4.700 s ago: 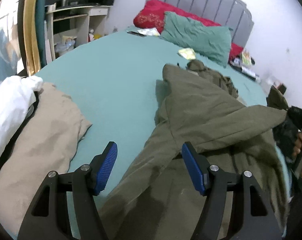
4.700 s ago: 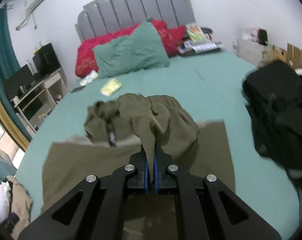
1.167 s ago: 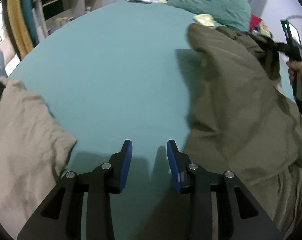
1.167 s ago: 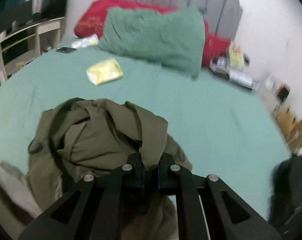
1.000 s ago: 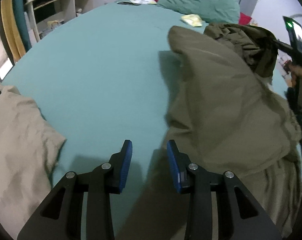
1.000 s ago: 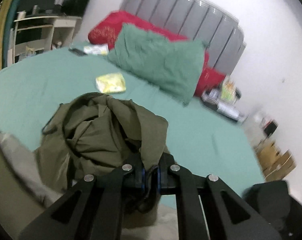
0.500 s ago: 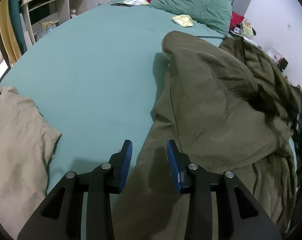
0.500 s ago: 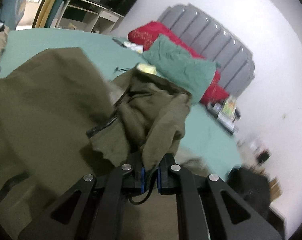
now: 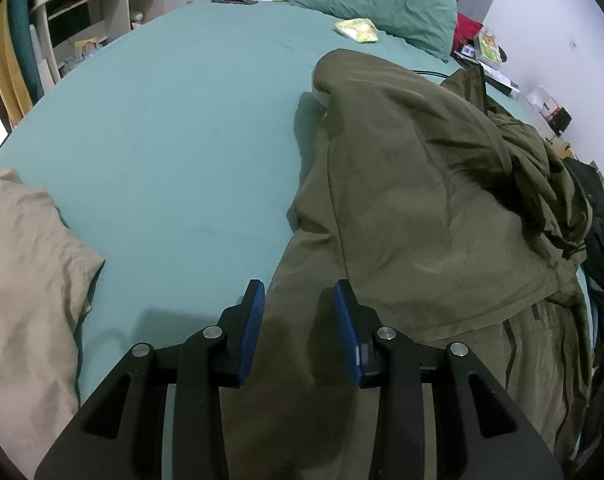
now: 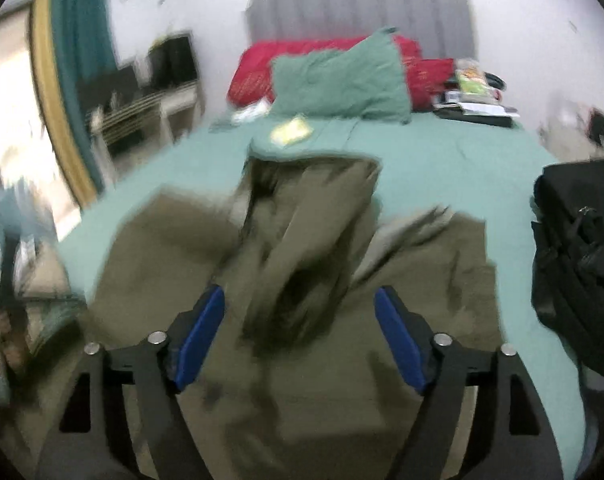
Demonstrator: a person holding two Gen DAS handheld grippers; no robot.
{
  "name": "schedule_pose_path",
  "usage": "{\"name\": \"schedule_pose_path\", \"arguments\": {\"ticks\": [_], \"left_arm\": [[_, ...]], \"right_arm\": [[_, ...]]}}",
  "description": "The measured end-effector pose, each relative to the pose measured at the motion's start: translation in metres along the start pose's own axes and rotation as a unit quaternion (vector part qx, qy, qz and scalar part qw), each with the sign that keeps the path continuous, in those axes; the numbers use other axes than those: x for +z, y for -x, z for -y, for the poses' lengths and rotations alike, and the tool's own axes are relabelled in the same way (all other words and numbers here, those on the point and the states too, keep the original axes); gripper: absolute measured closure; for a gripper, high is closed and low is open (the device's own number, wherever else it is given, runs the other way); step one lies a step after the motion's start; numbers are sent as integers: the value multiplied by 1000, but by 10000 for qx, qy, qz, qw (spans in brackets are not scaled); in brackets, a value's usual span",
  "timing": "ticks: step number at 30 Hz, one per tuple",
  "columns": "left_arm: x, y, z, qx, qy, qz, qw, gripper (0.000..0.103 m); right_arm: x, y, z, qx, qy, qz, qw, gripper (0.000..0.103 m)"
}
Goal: Fold large clothes
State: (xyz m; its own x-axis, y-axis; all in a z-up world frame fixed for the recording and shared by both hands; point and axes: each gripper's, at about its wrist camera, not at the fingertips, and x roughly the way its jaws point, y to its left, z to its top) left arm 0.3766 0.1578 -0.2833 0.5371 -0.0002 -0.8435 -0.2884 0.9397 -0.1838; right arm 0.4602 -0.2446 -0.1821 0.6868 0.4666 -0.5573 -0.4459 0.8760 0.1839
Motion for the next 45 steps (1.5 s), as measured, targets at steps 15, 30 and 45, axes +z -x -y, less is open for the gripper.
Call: {"name": "schedule_pose_path", "arguments": {"ticks": [15,30,45], "left_arm": [[11,-8,-23,252,321,145,9991,65],[13,26,-15,-200,415,417,9981,65],[-1,52,-33,-350,491,458,9971,65]], "right_arm": [[114,-239,71,235,-1269,-1756,9760,71],[108,-98,-174,-3100,5198,1270,7859,96],[-130,-55,-229,-417,4220,-252,9053,93]]}}
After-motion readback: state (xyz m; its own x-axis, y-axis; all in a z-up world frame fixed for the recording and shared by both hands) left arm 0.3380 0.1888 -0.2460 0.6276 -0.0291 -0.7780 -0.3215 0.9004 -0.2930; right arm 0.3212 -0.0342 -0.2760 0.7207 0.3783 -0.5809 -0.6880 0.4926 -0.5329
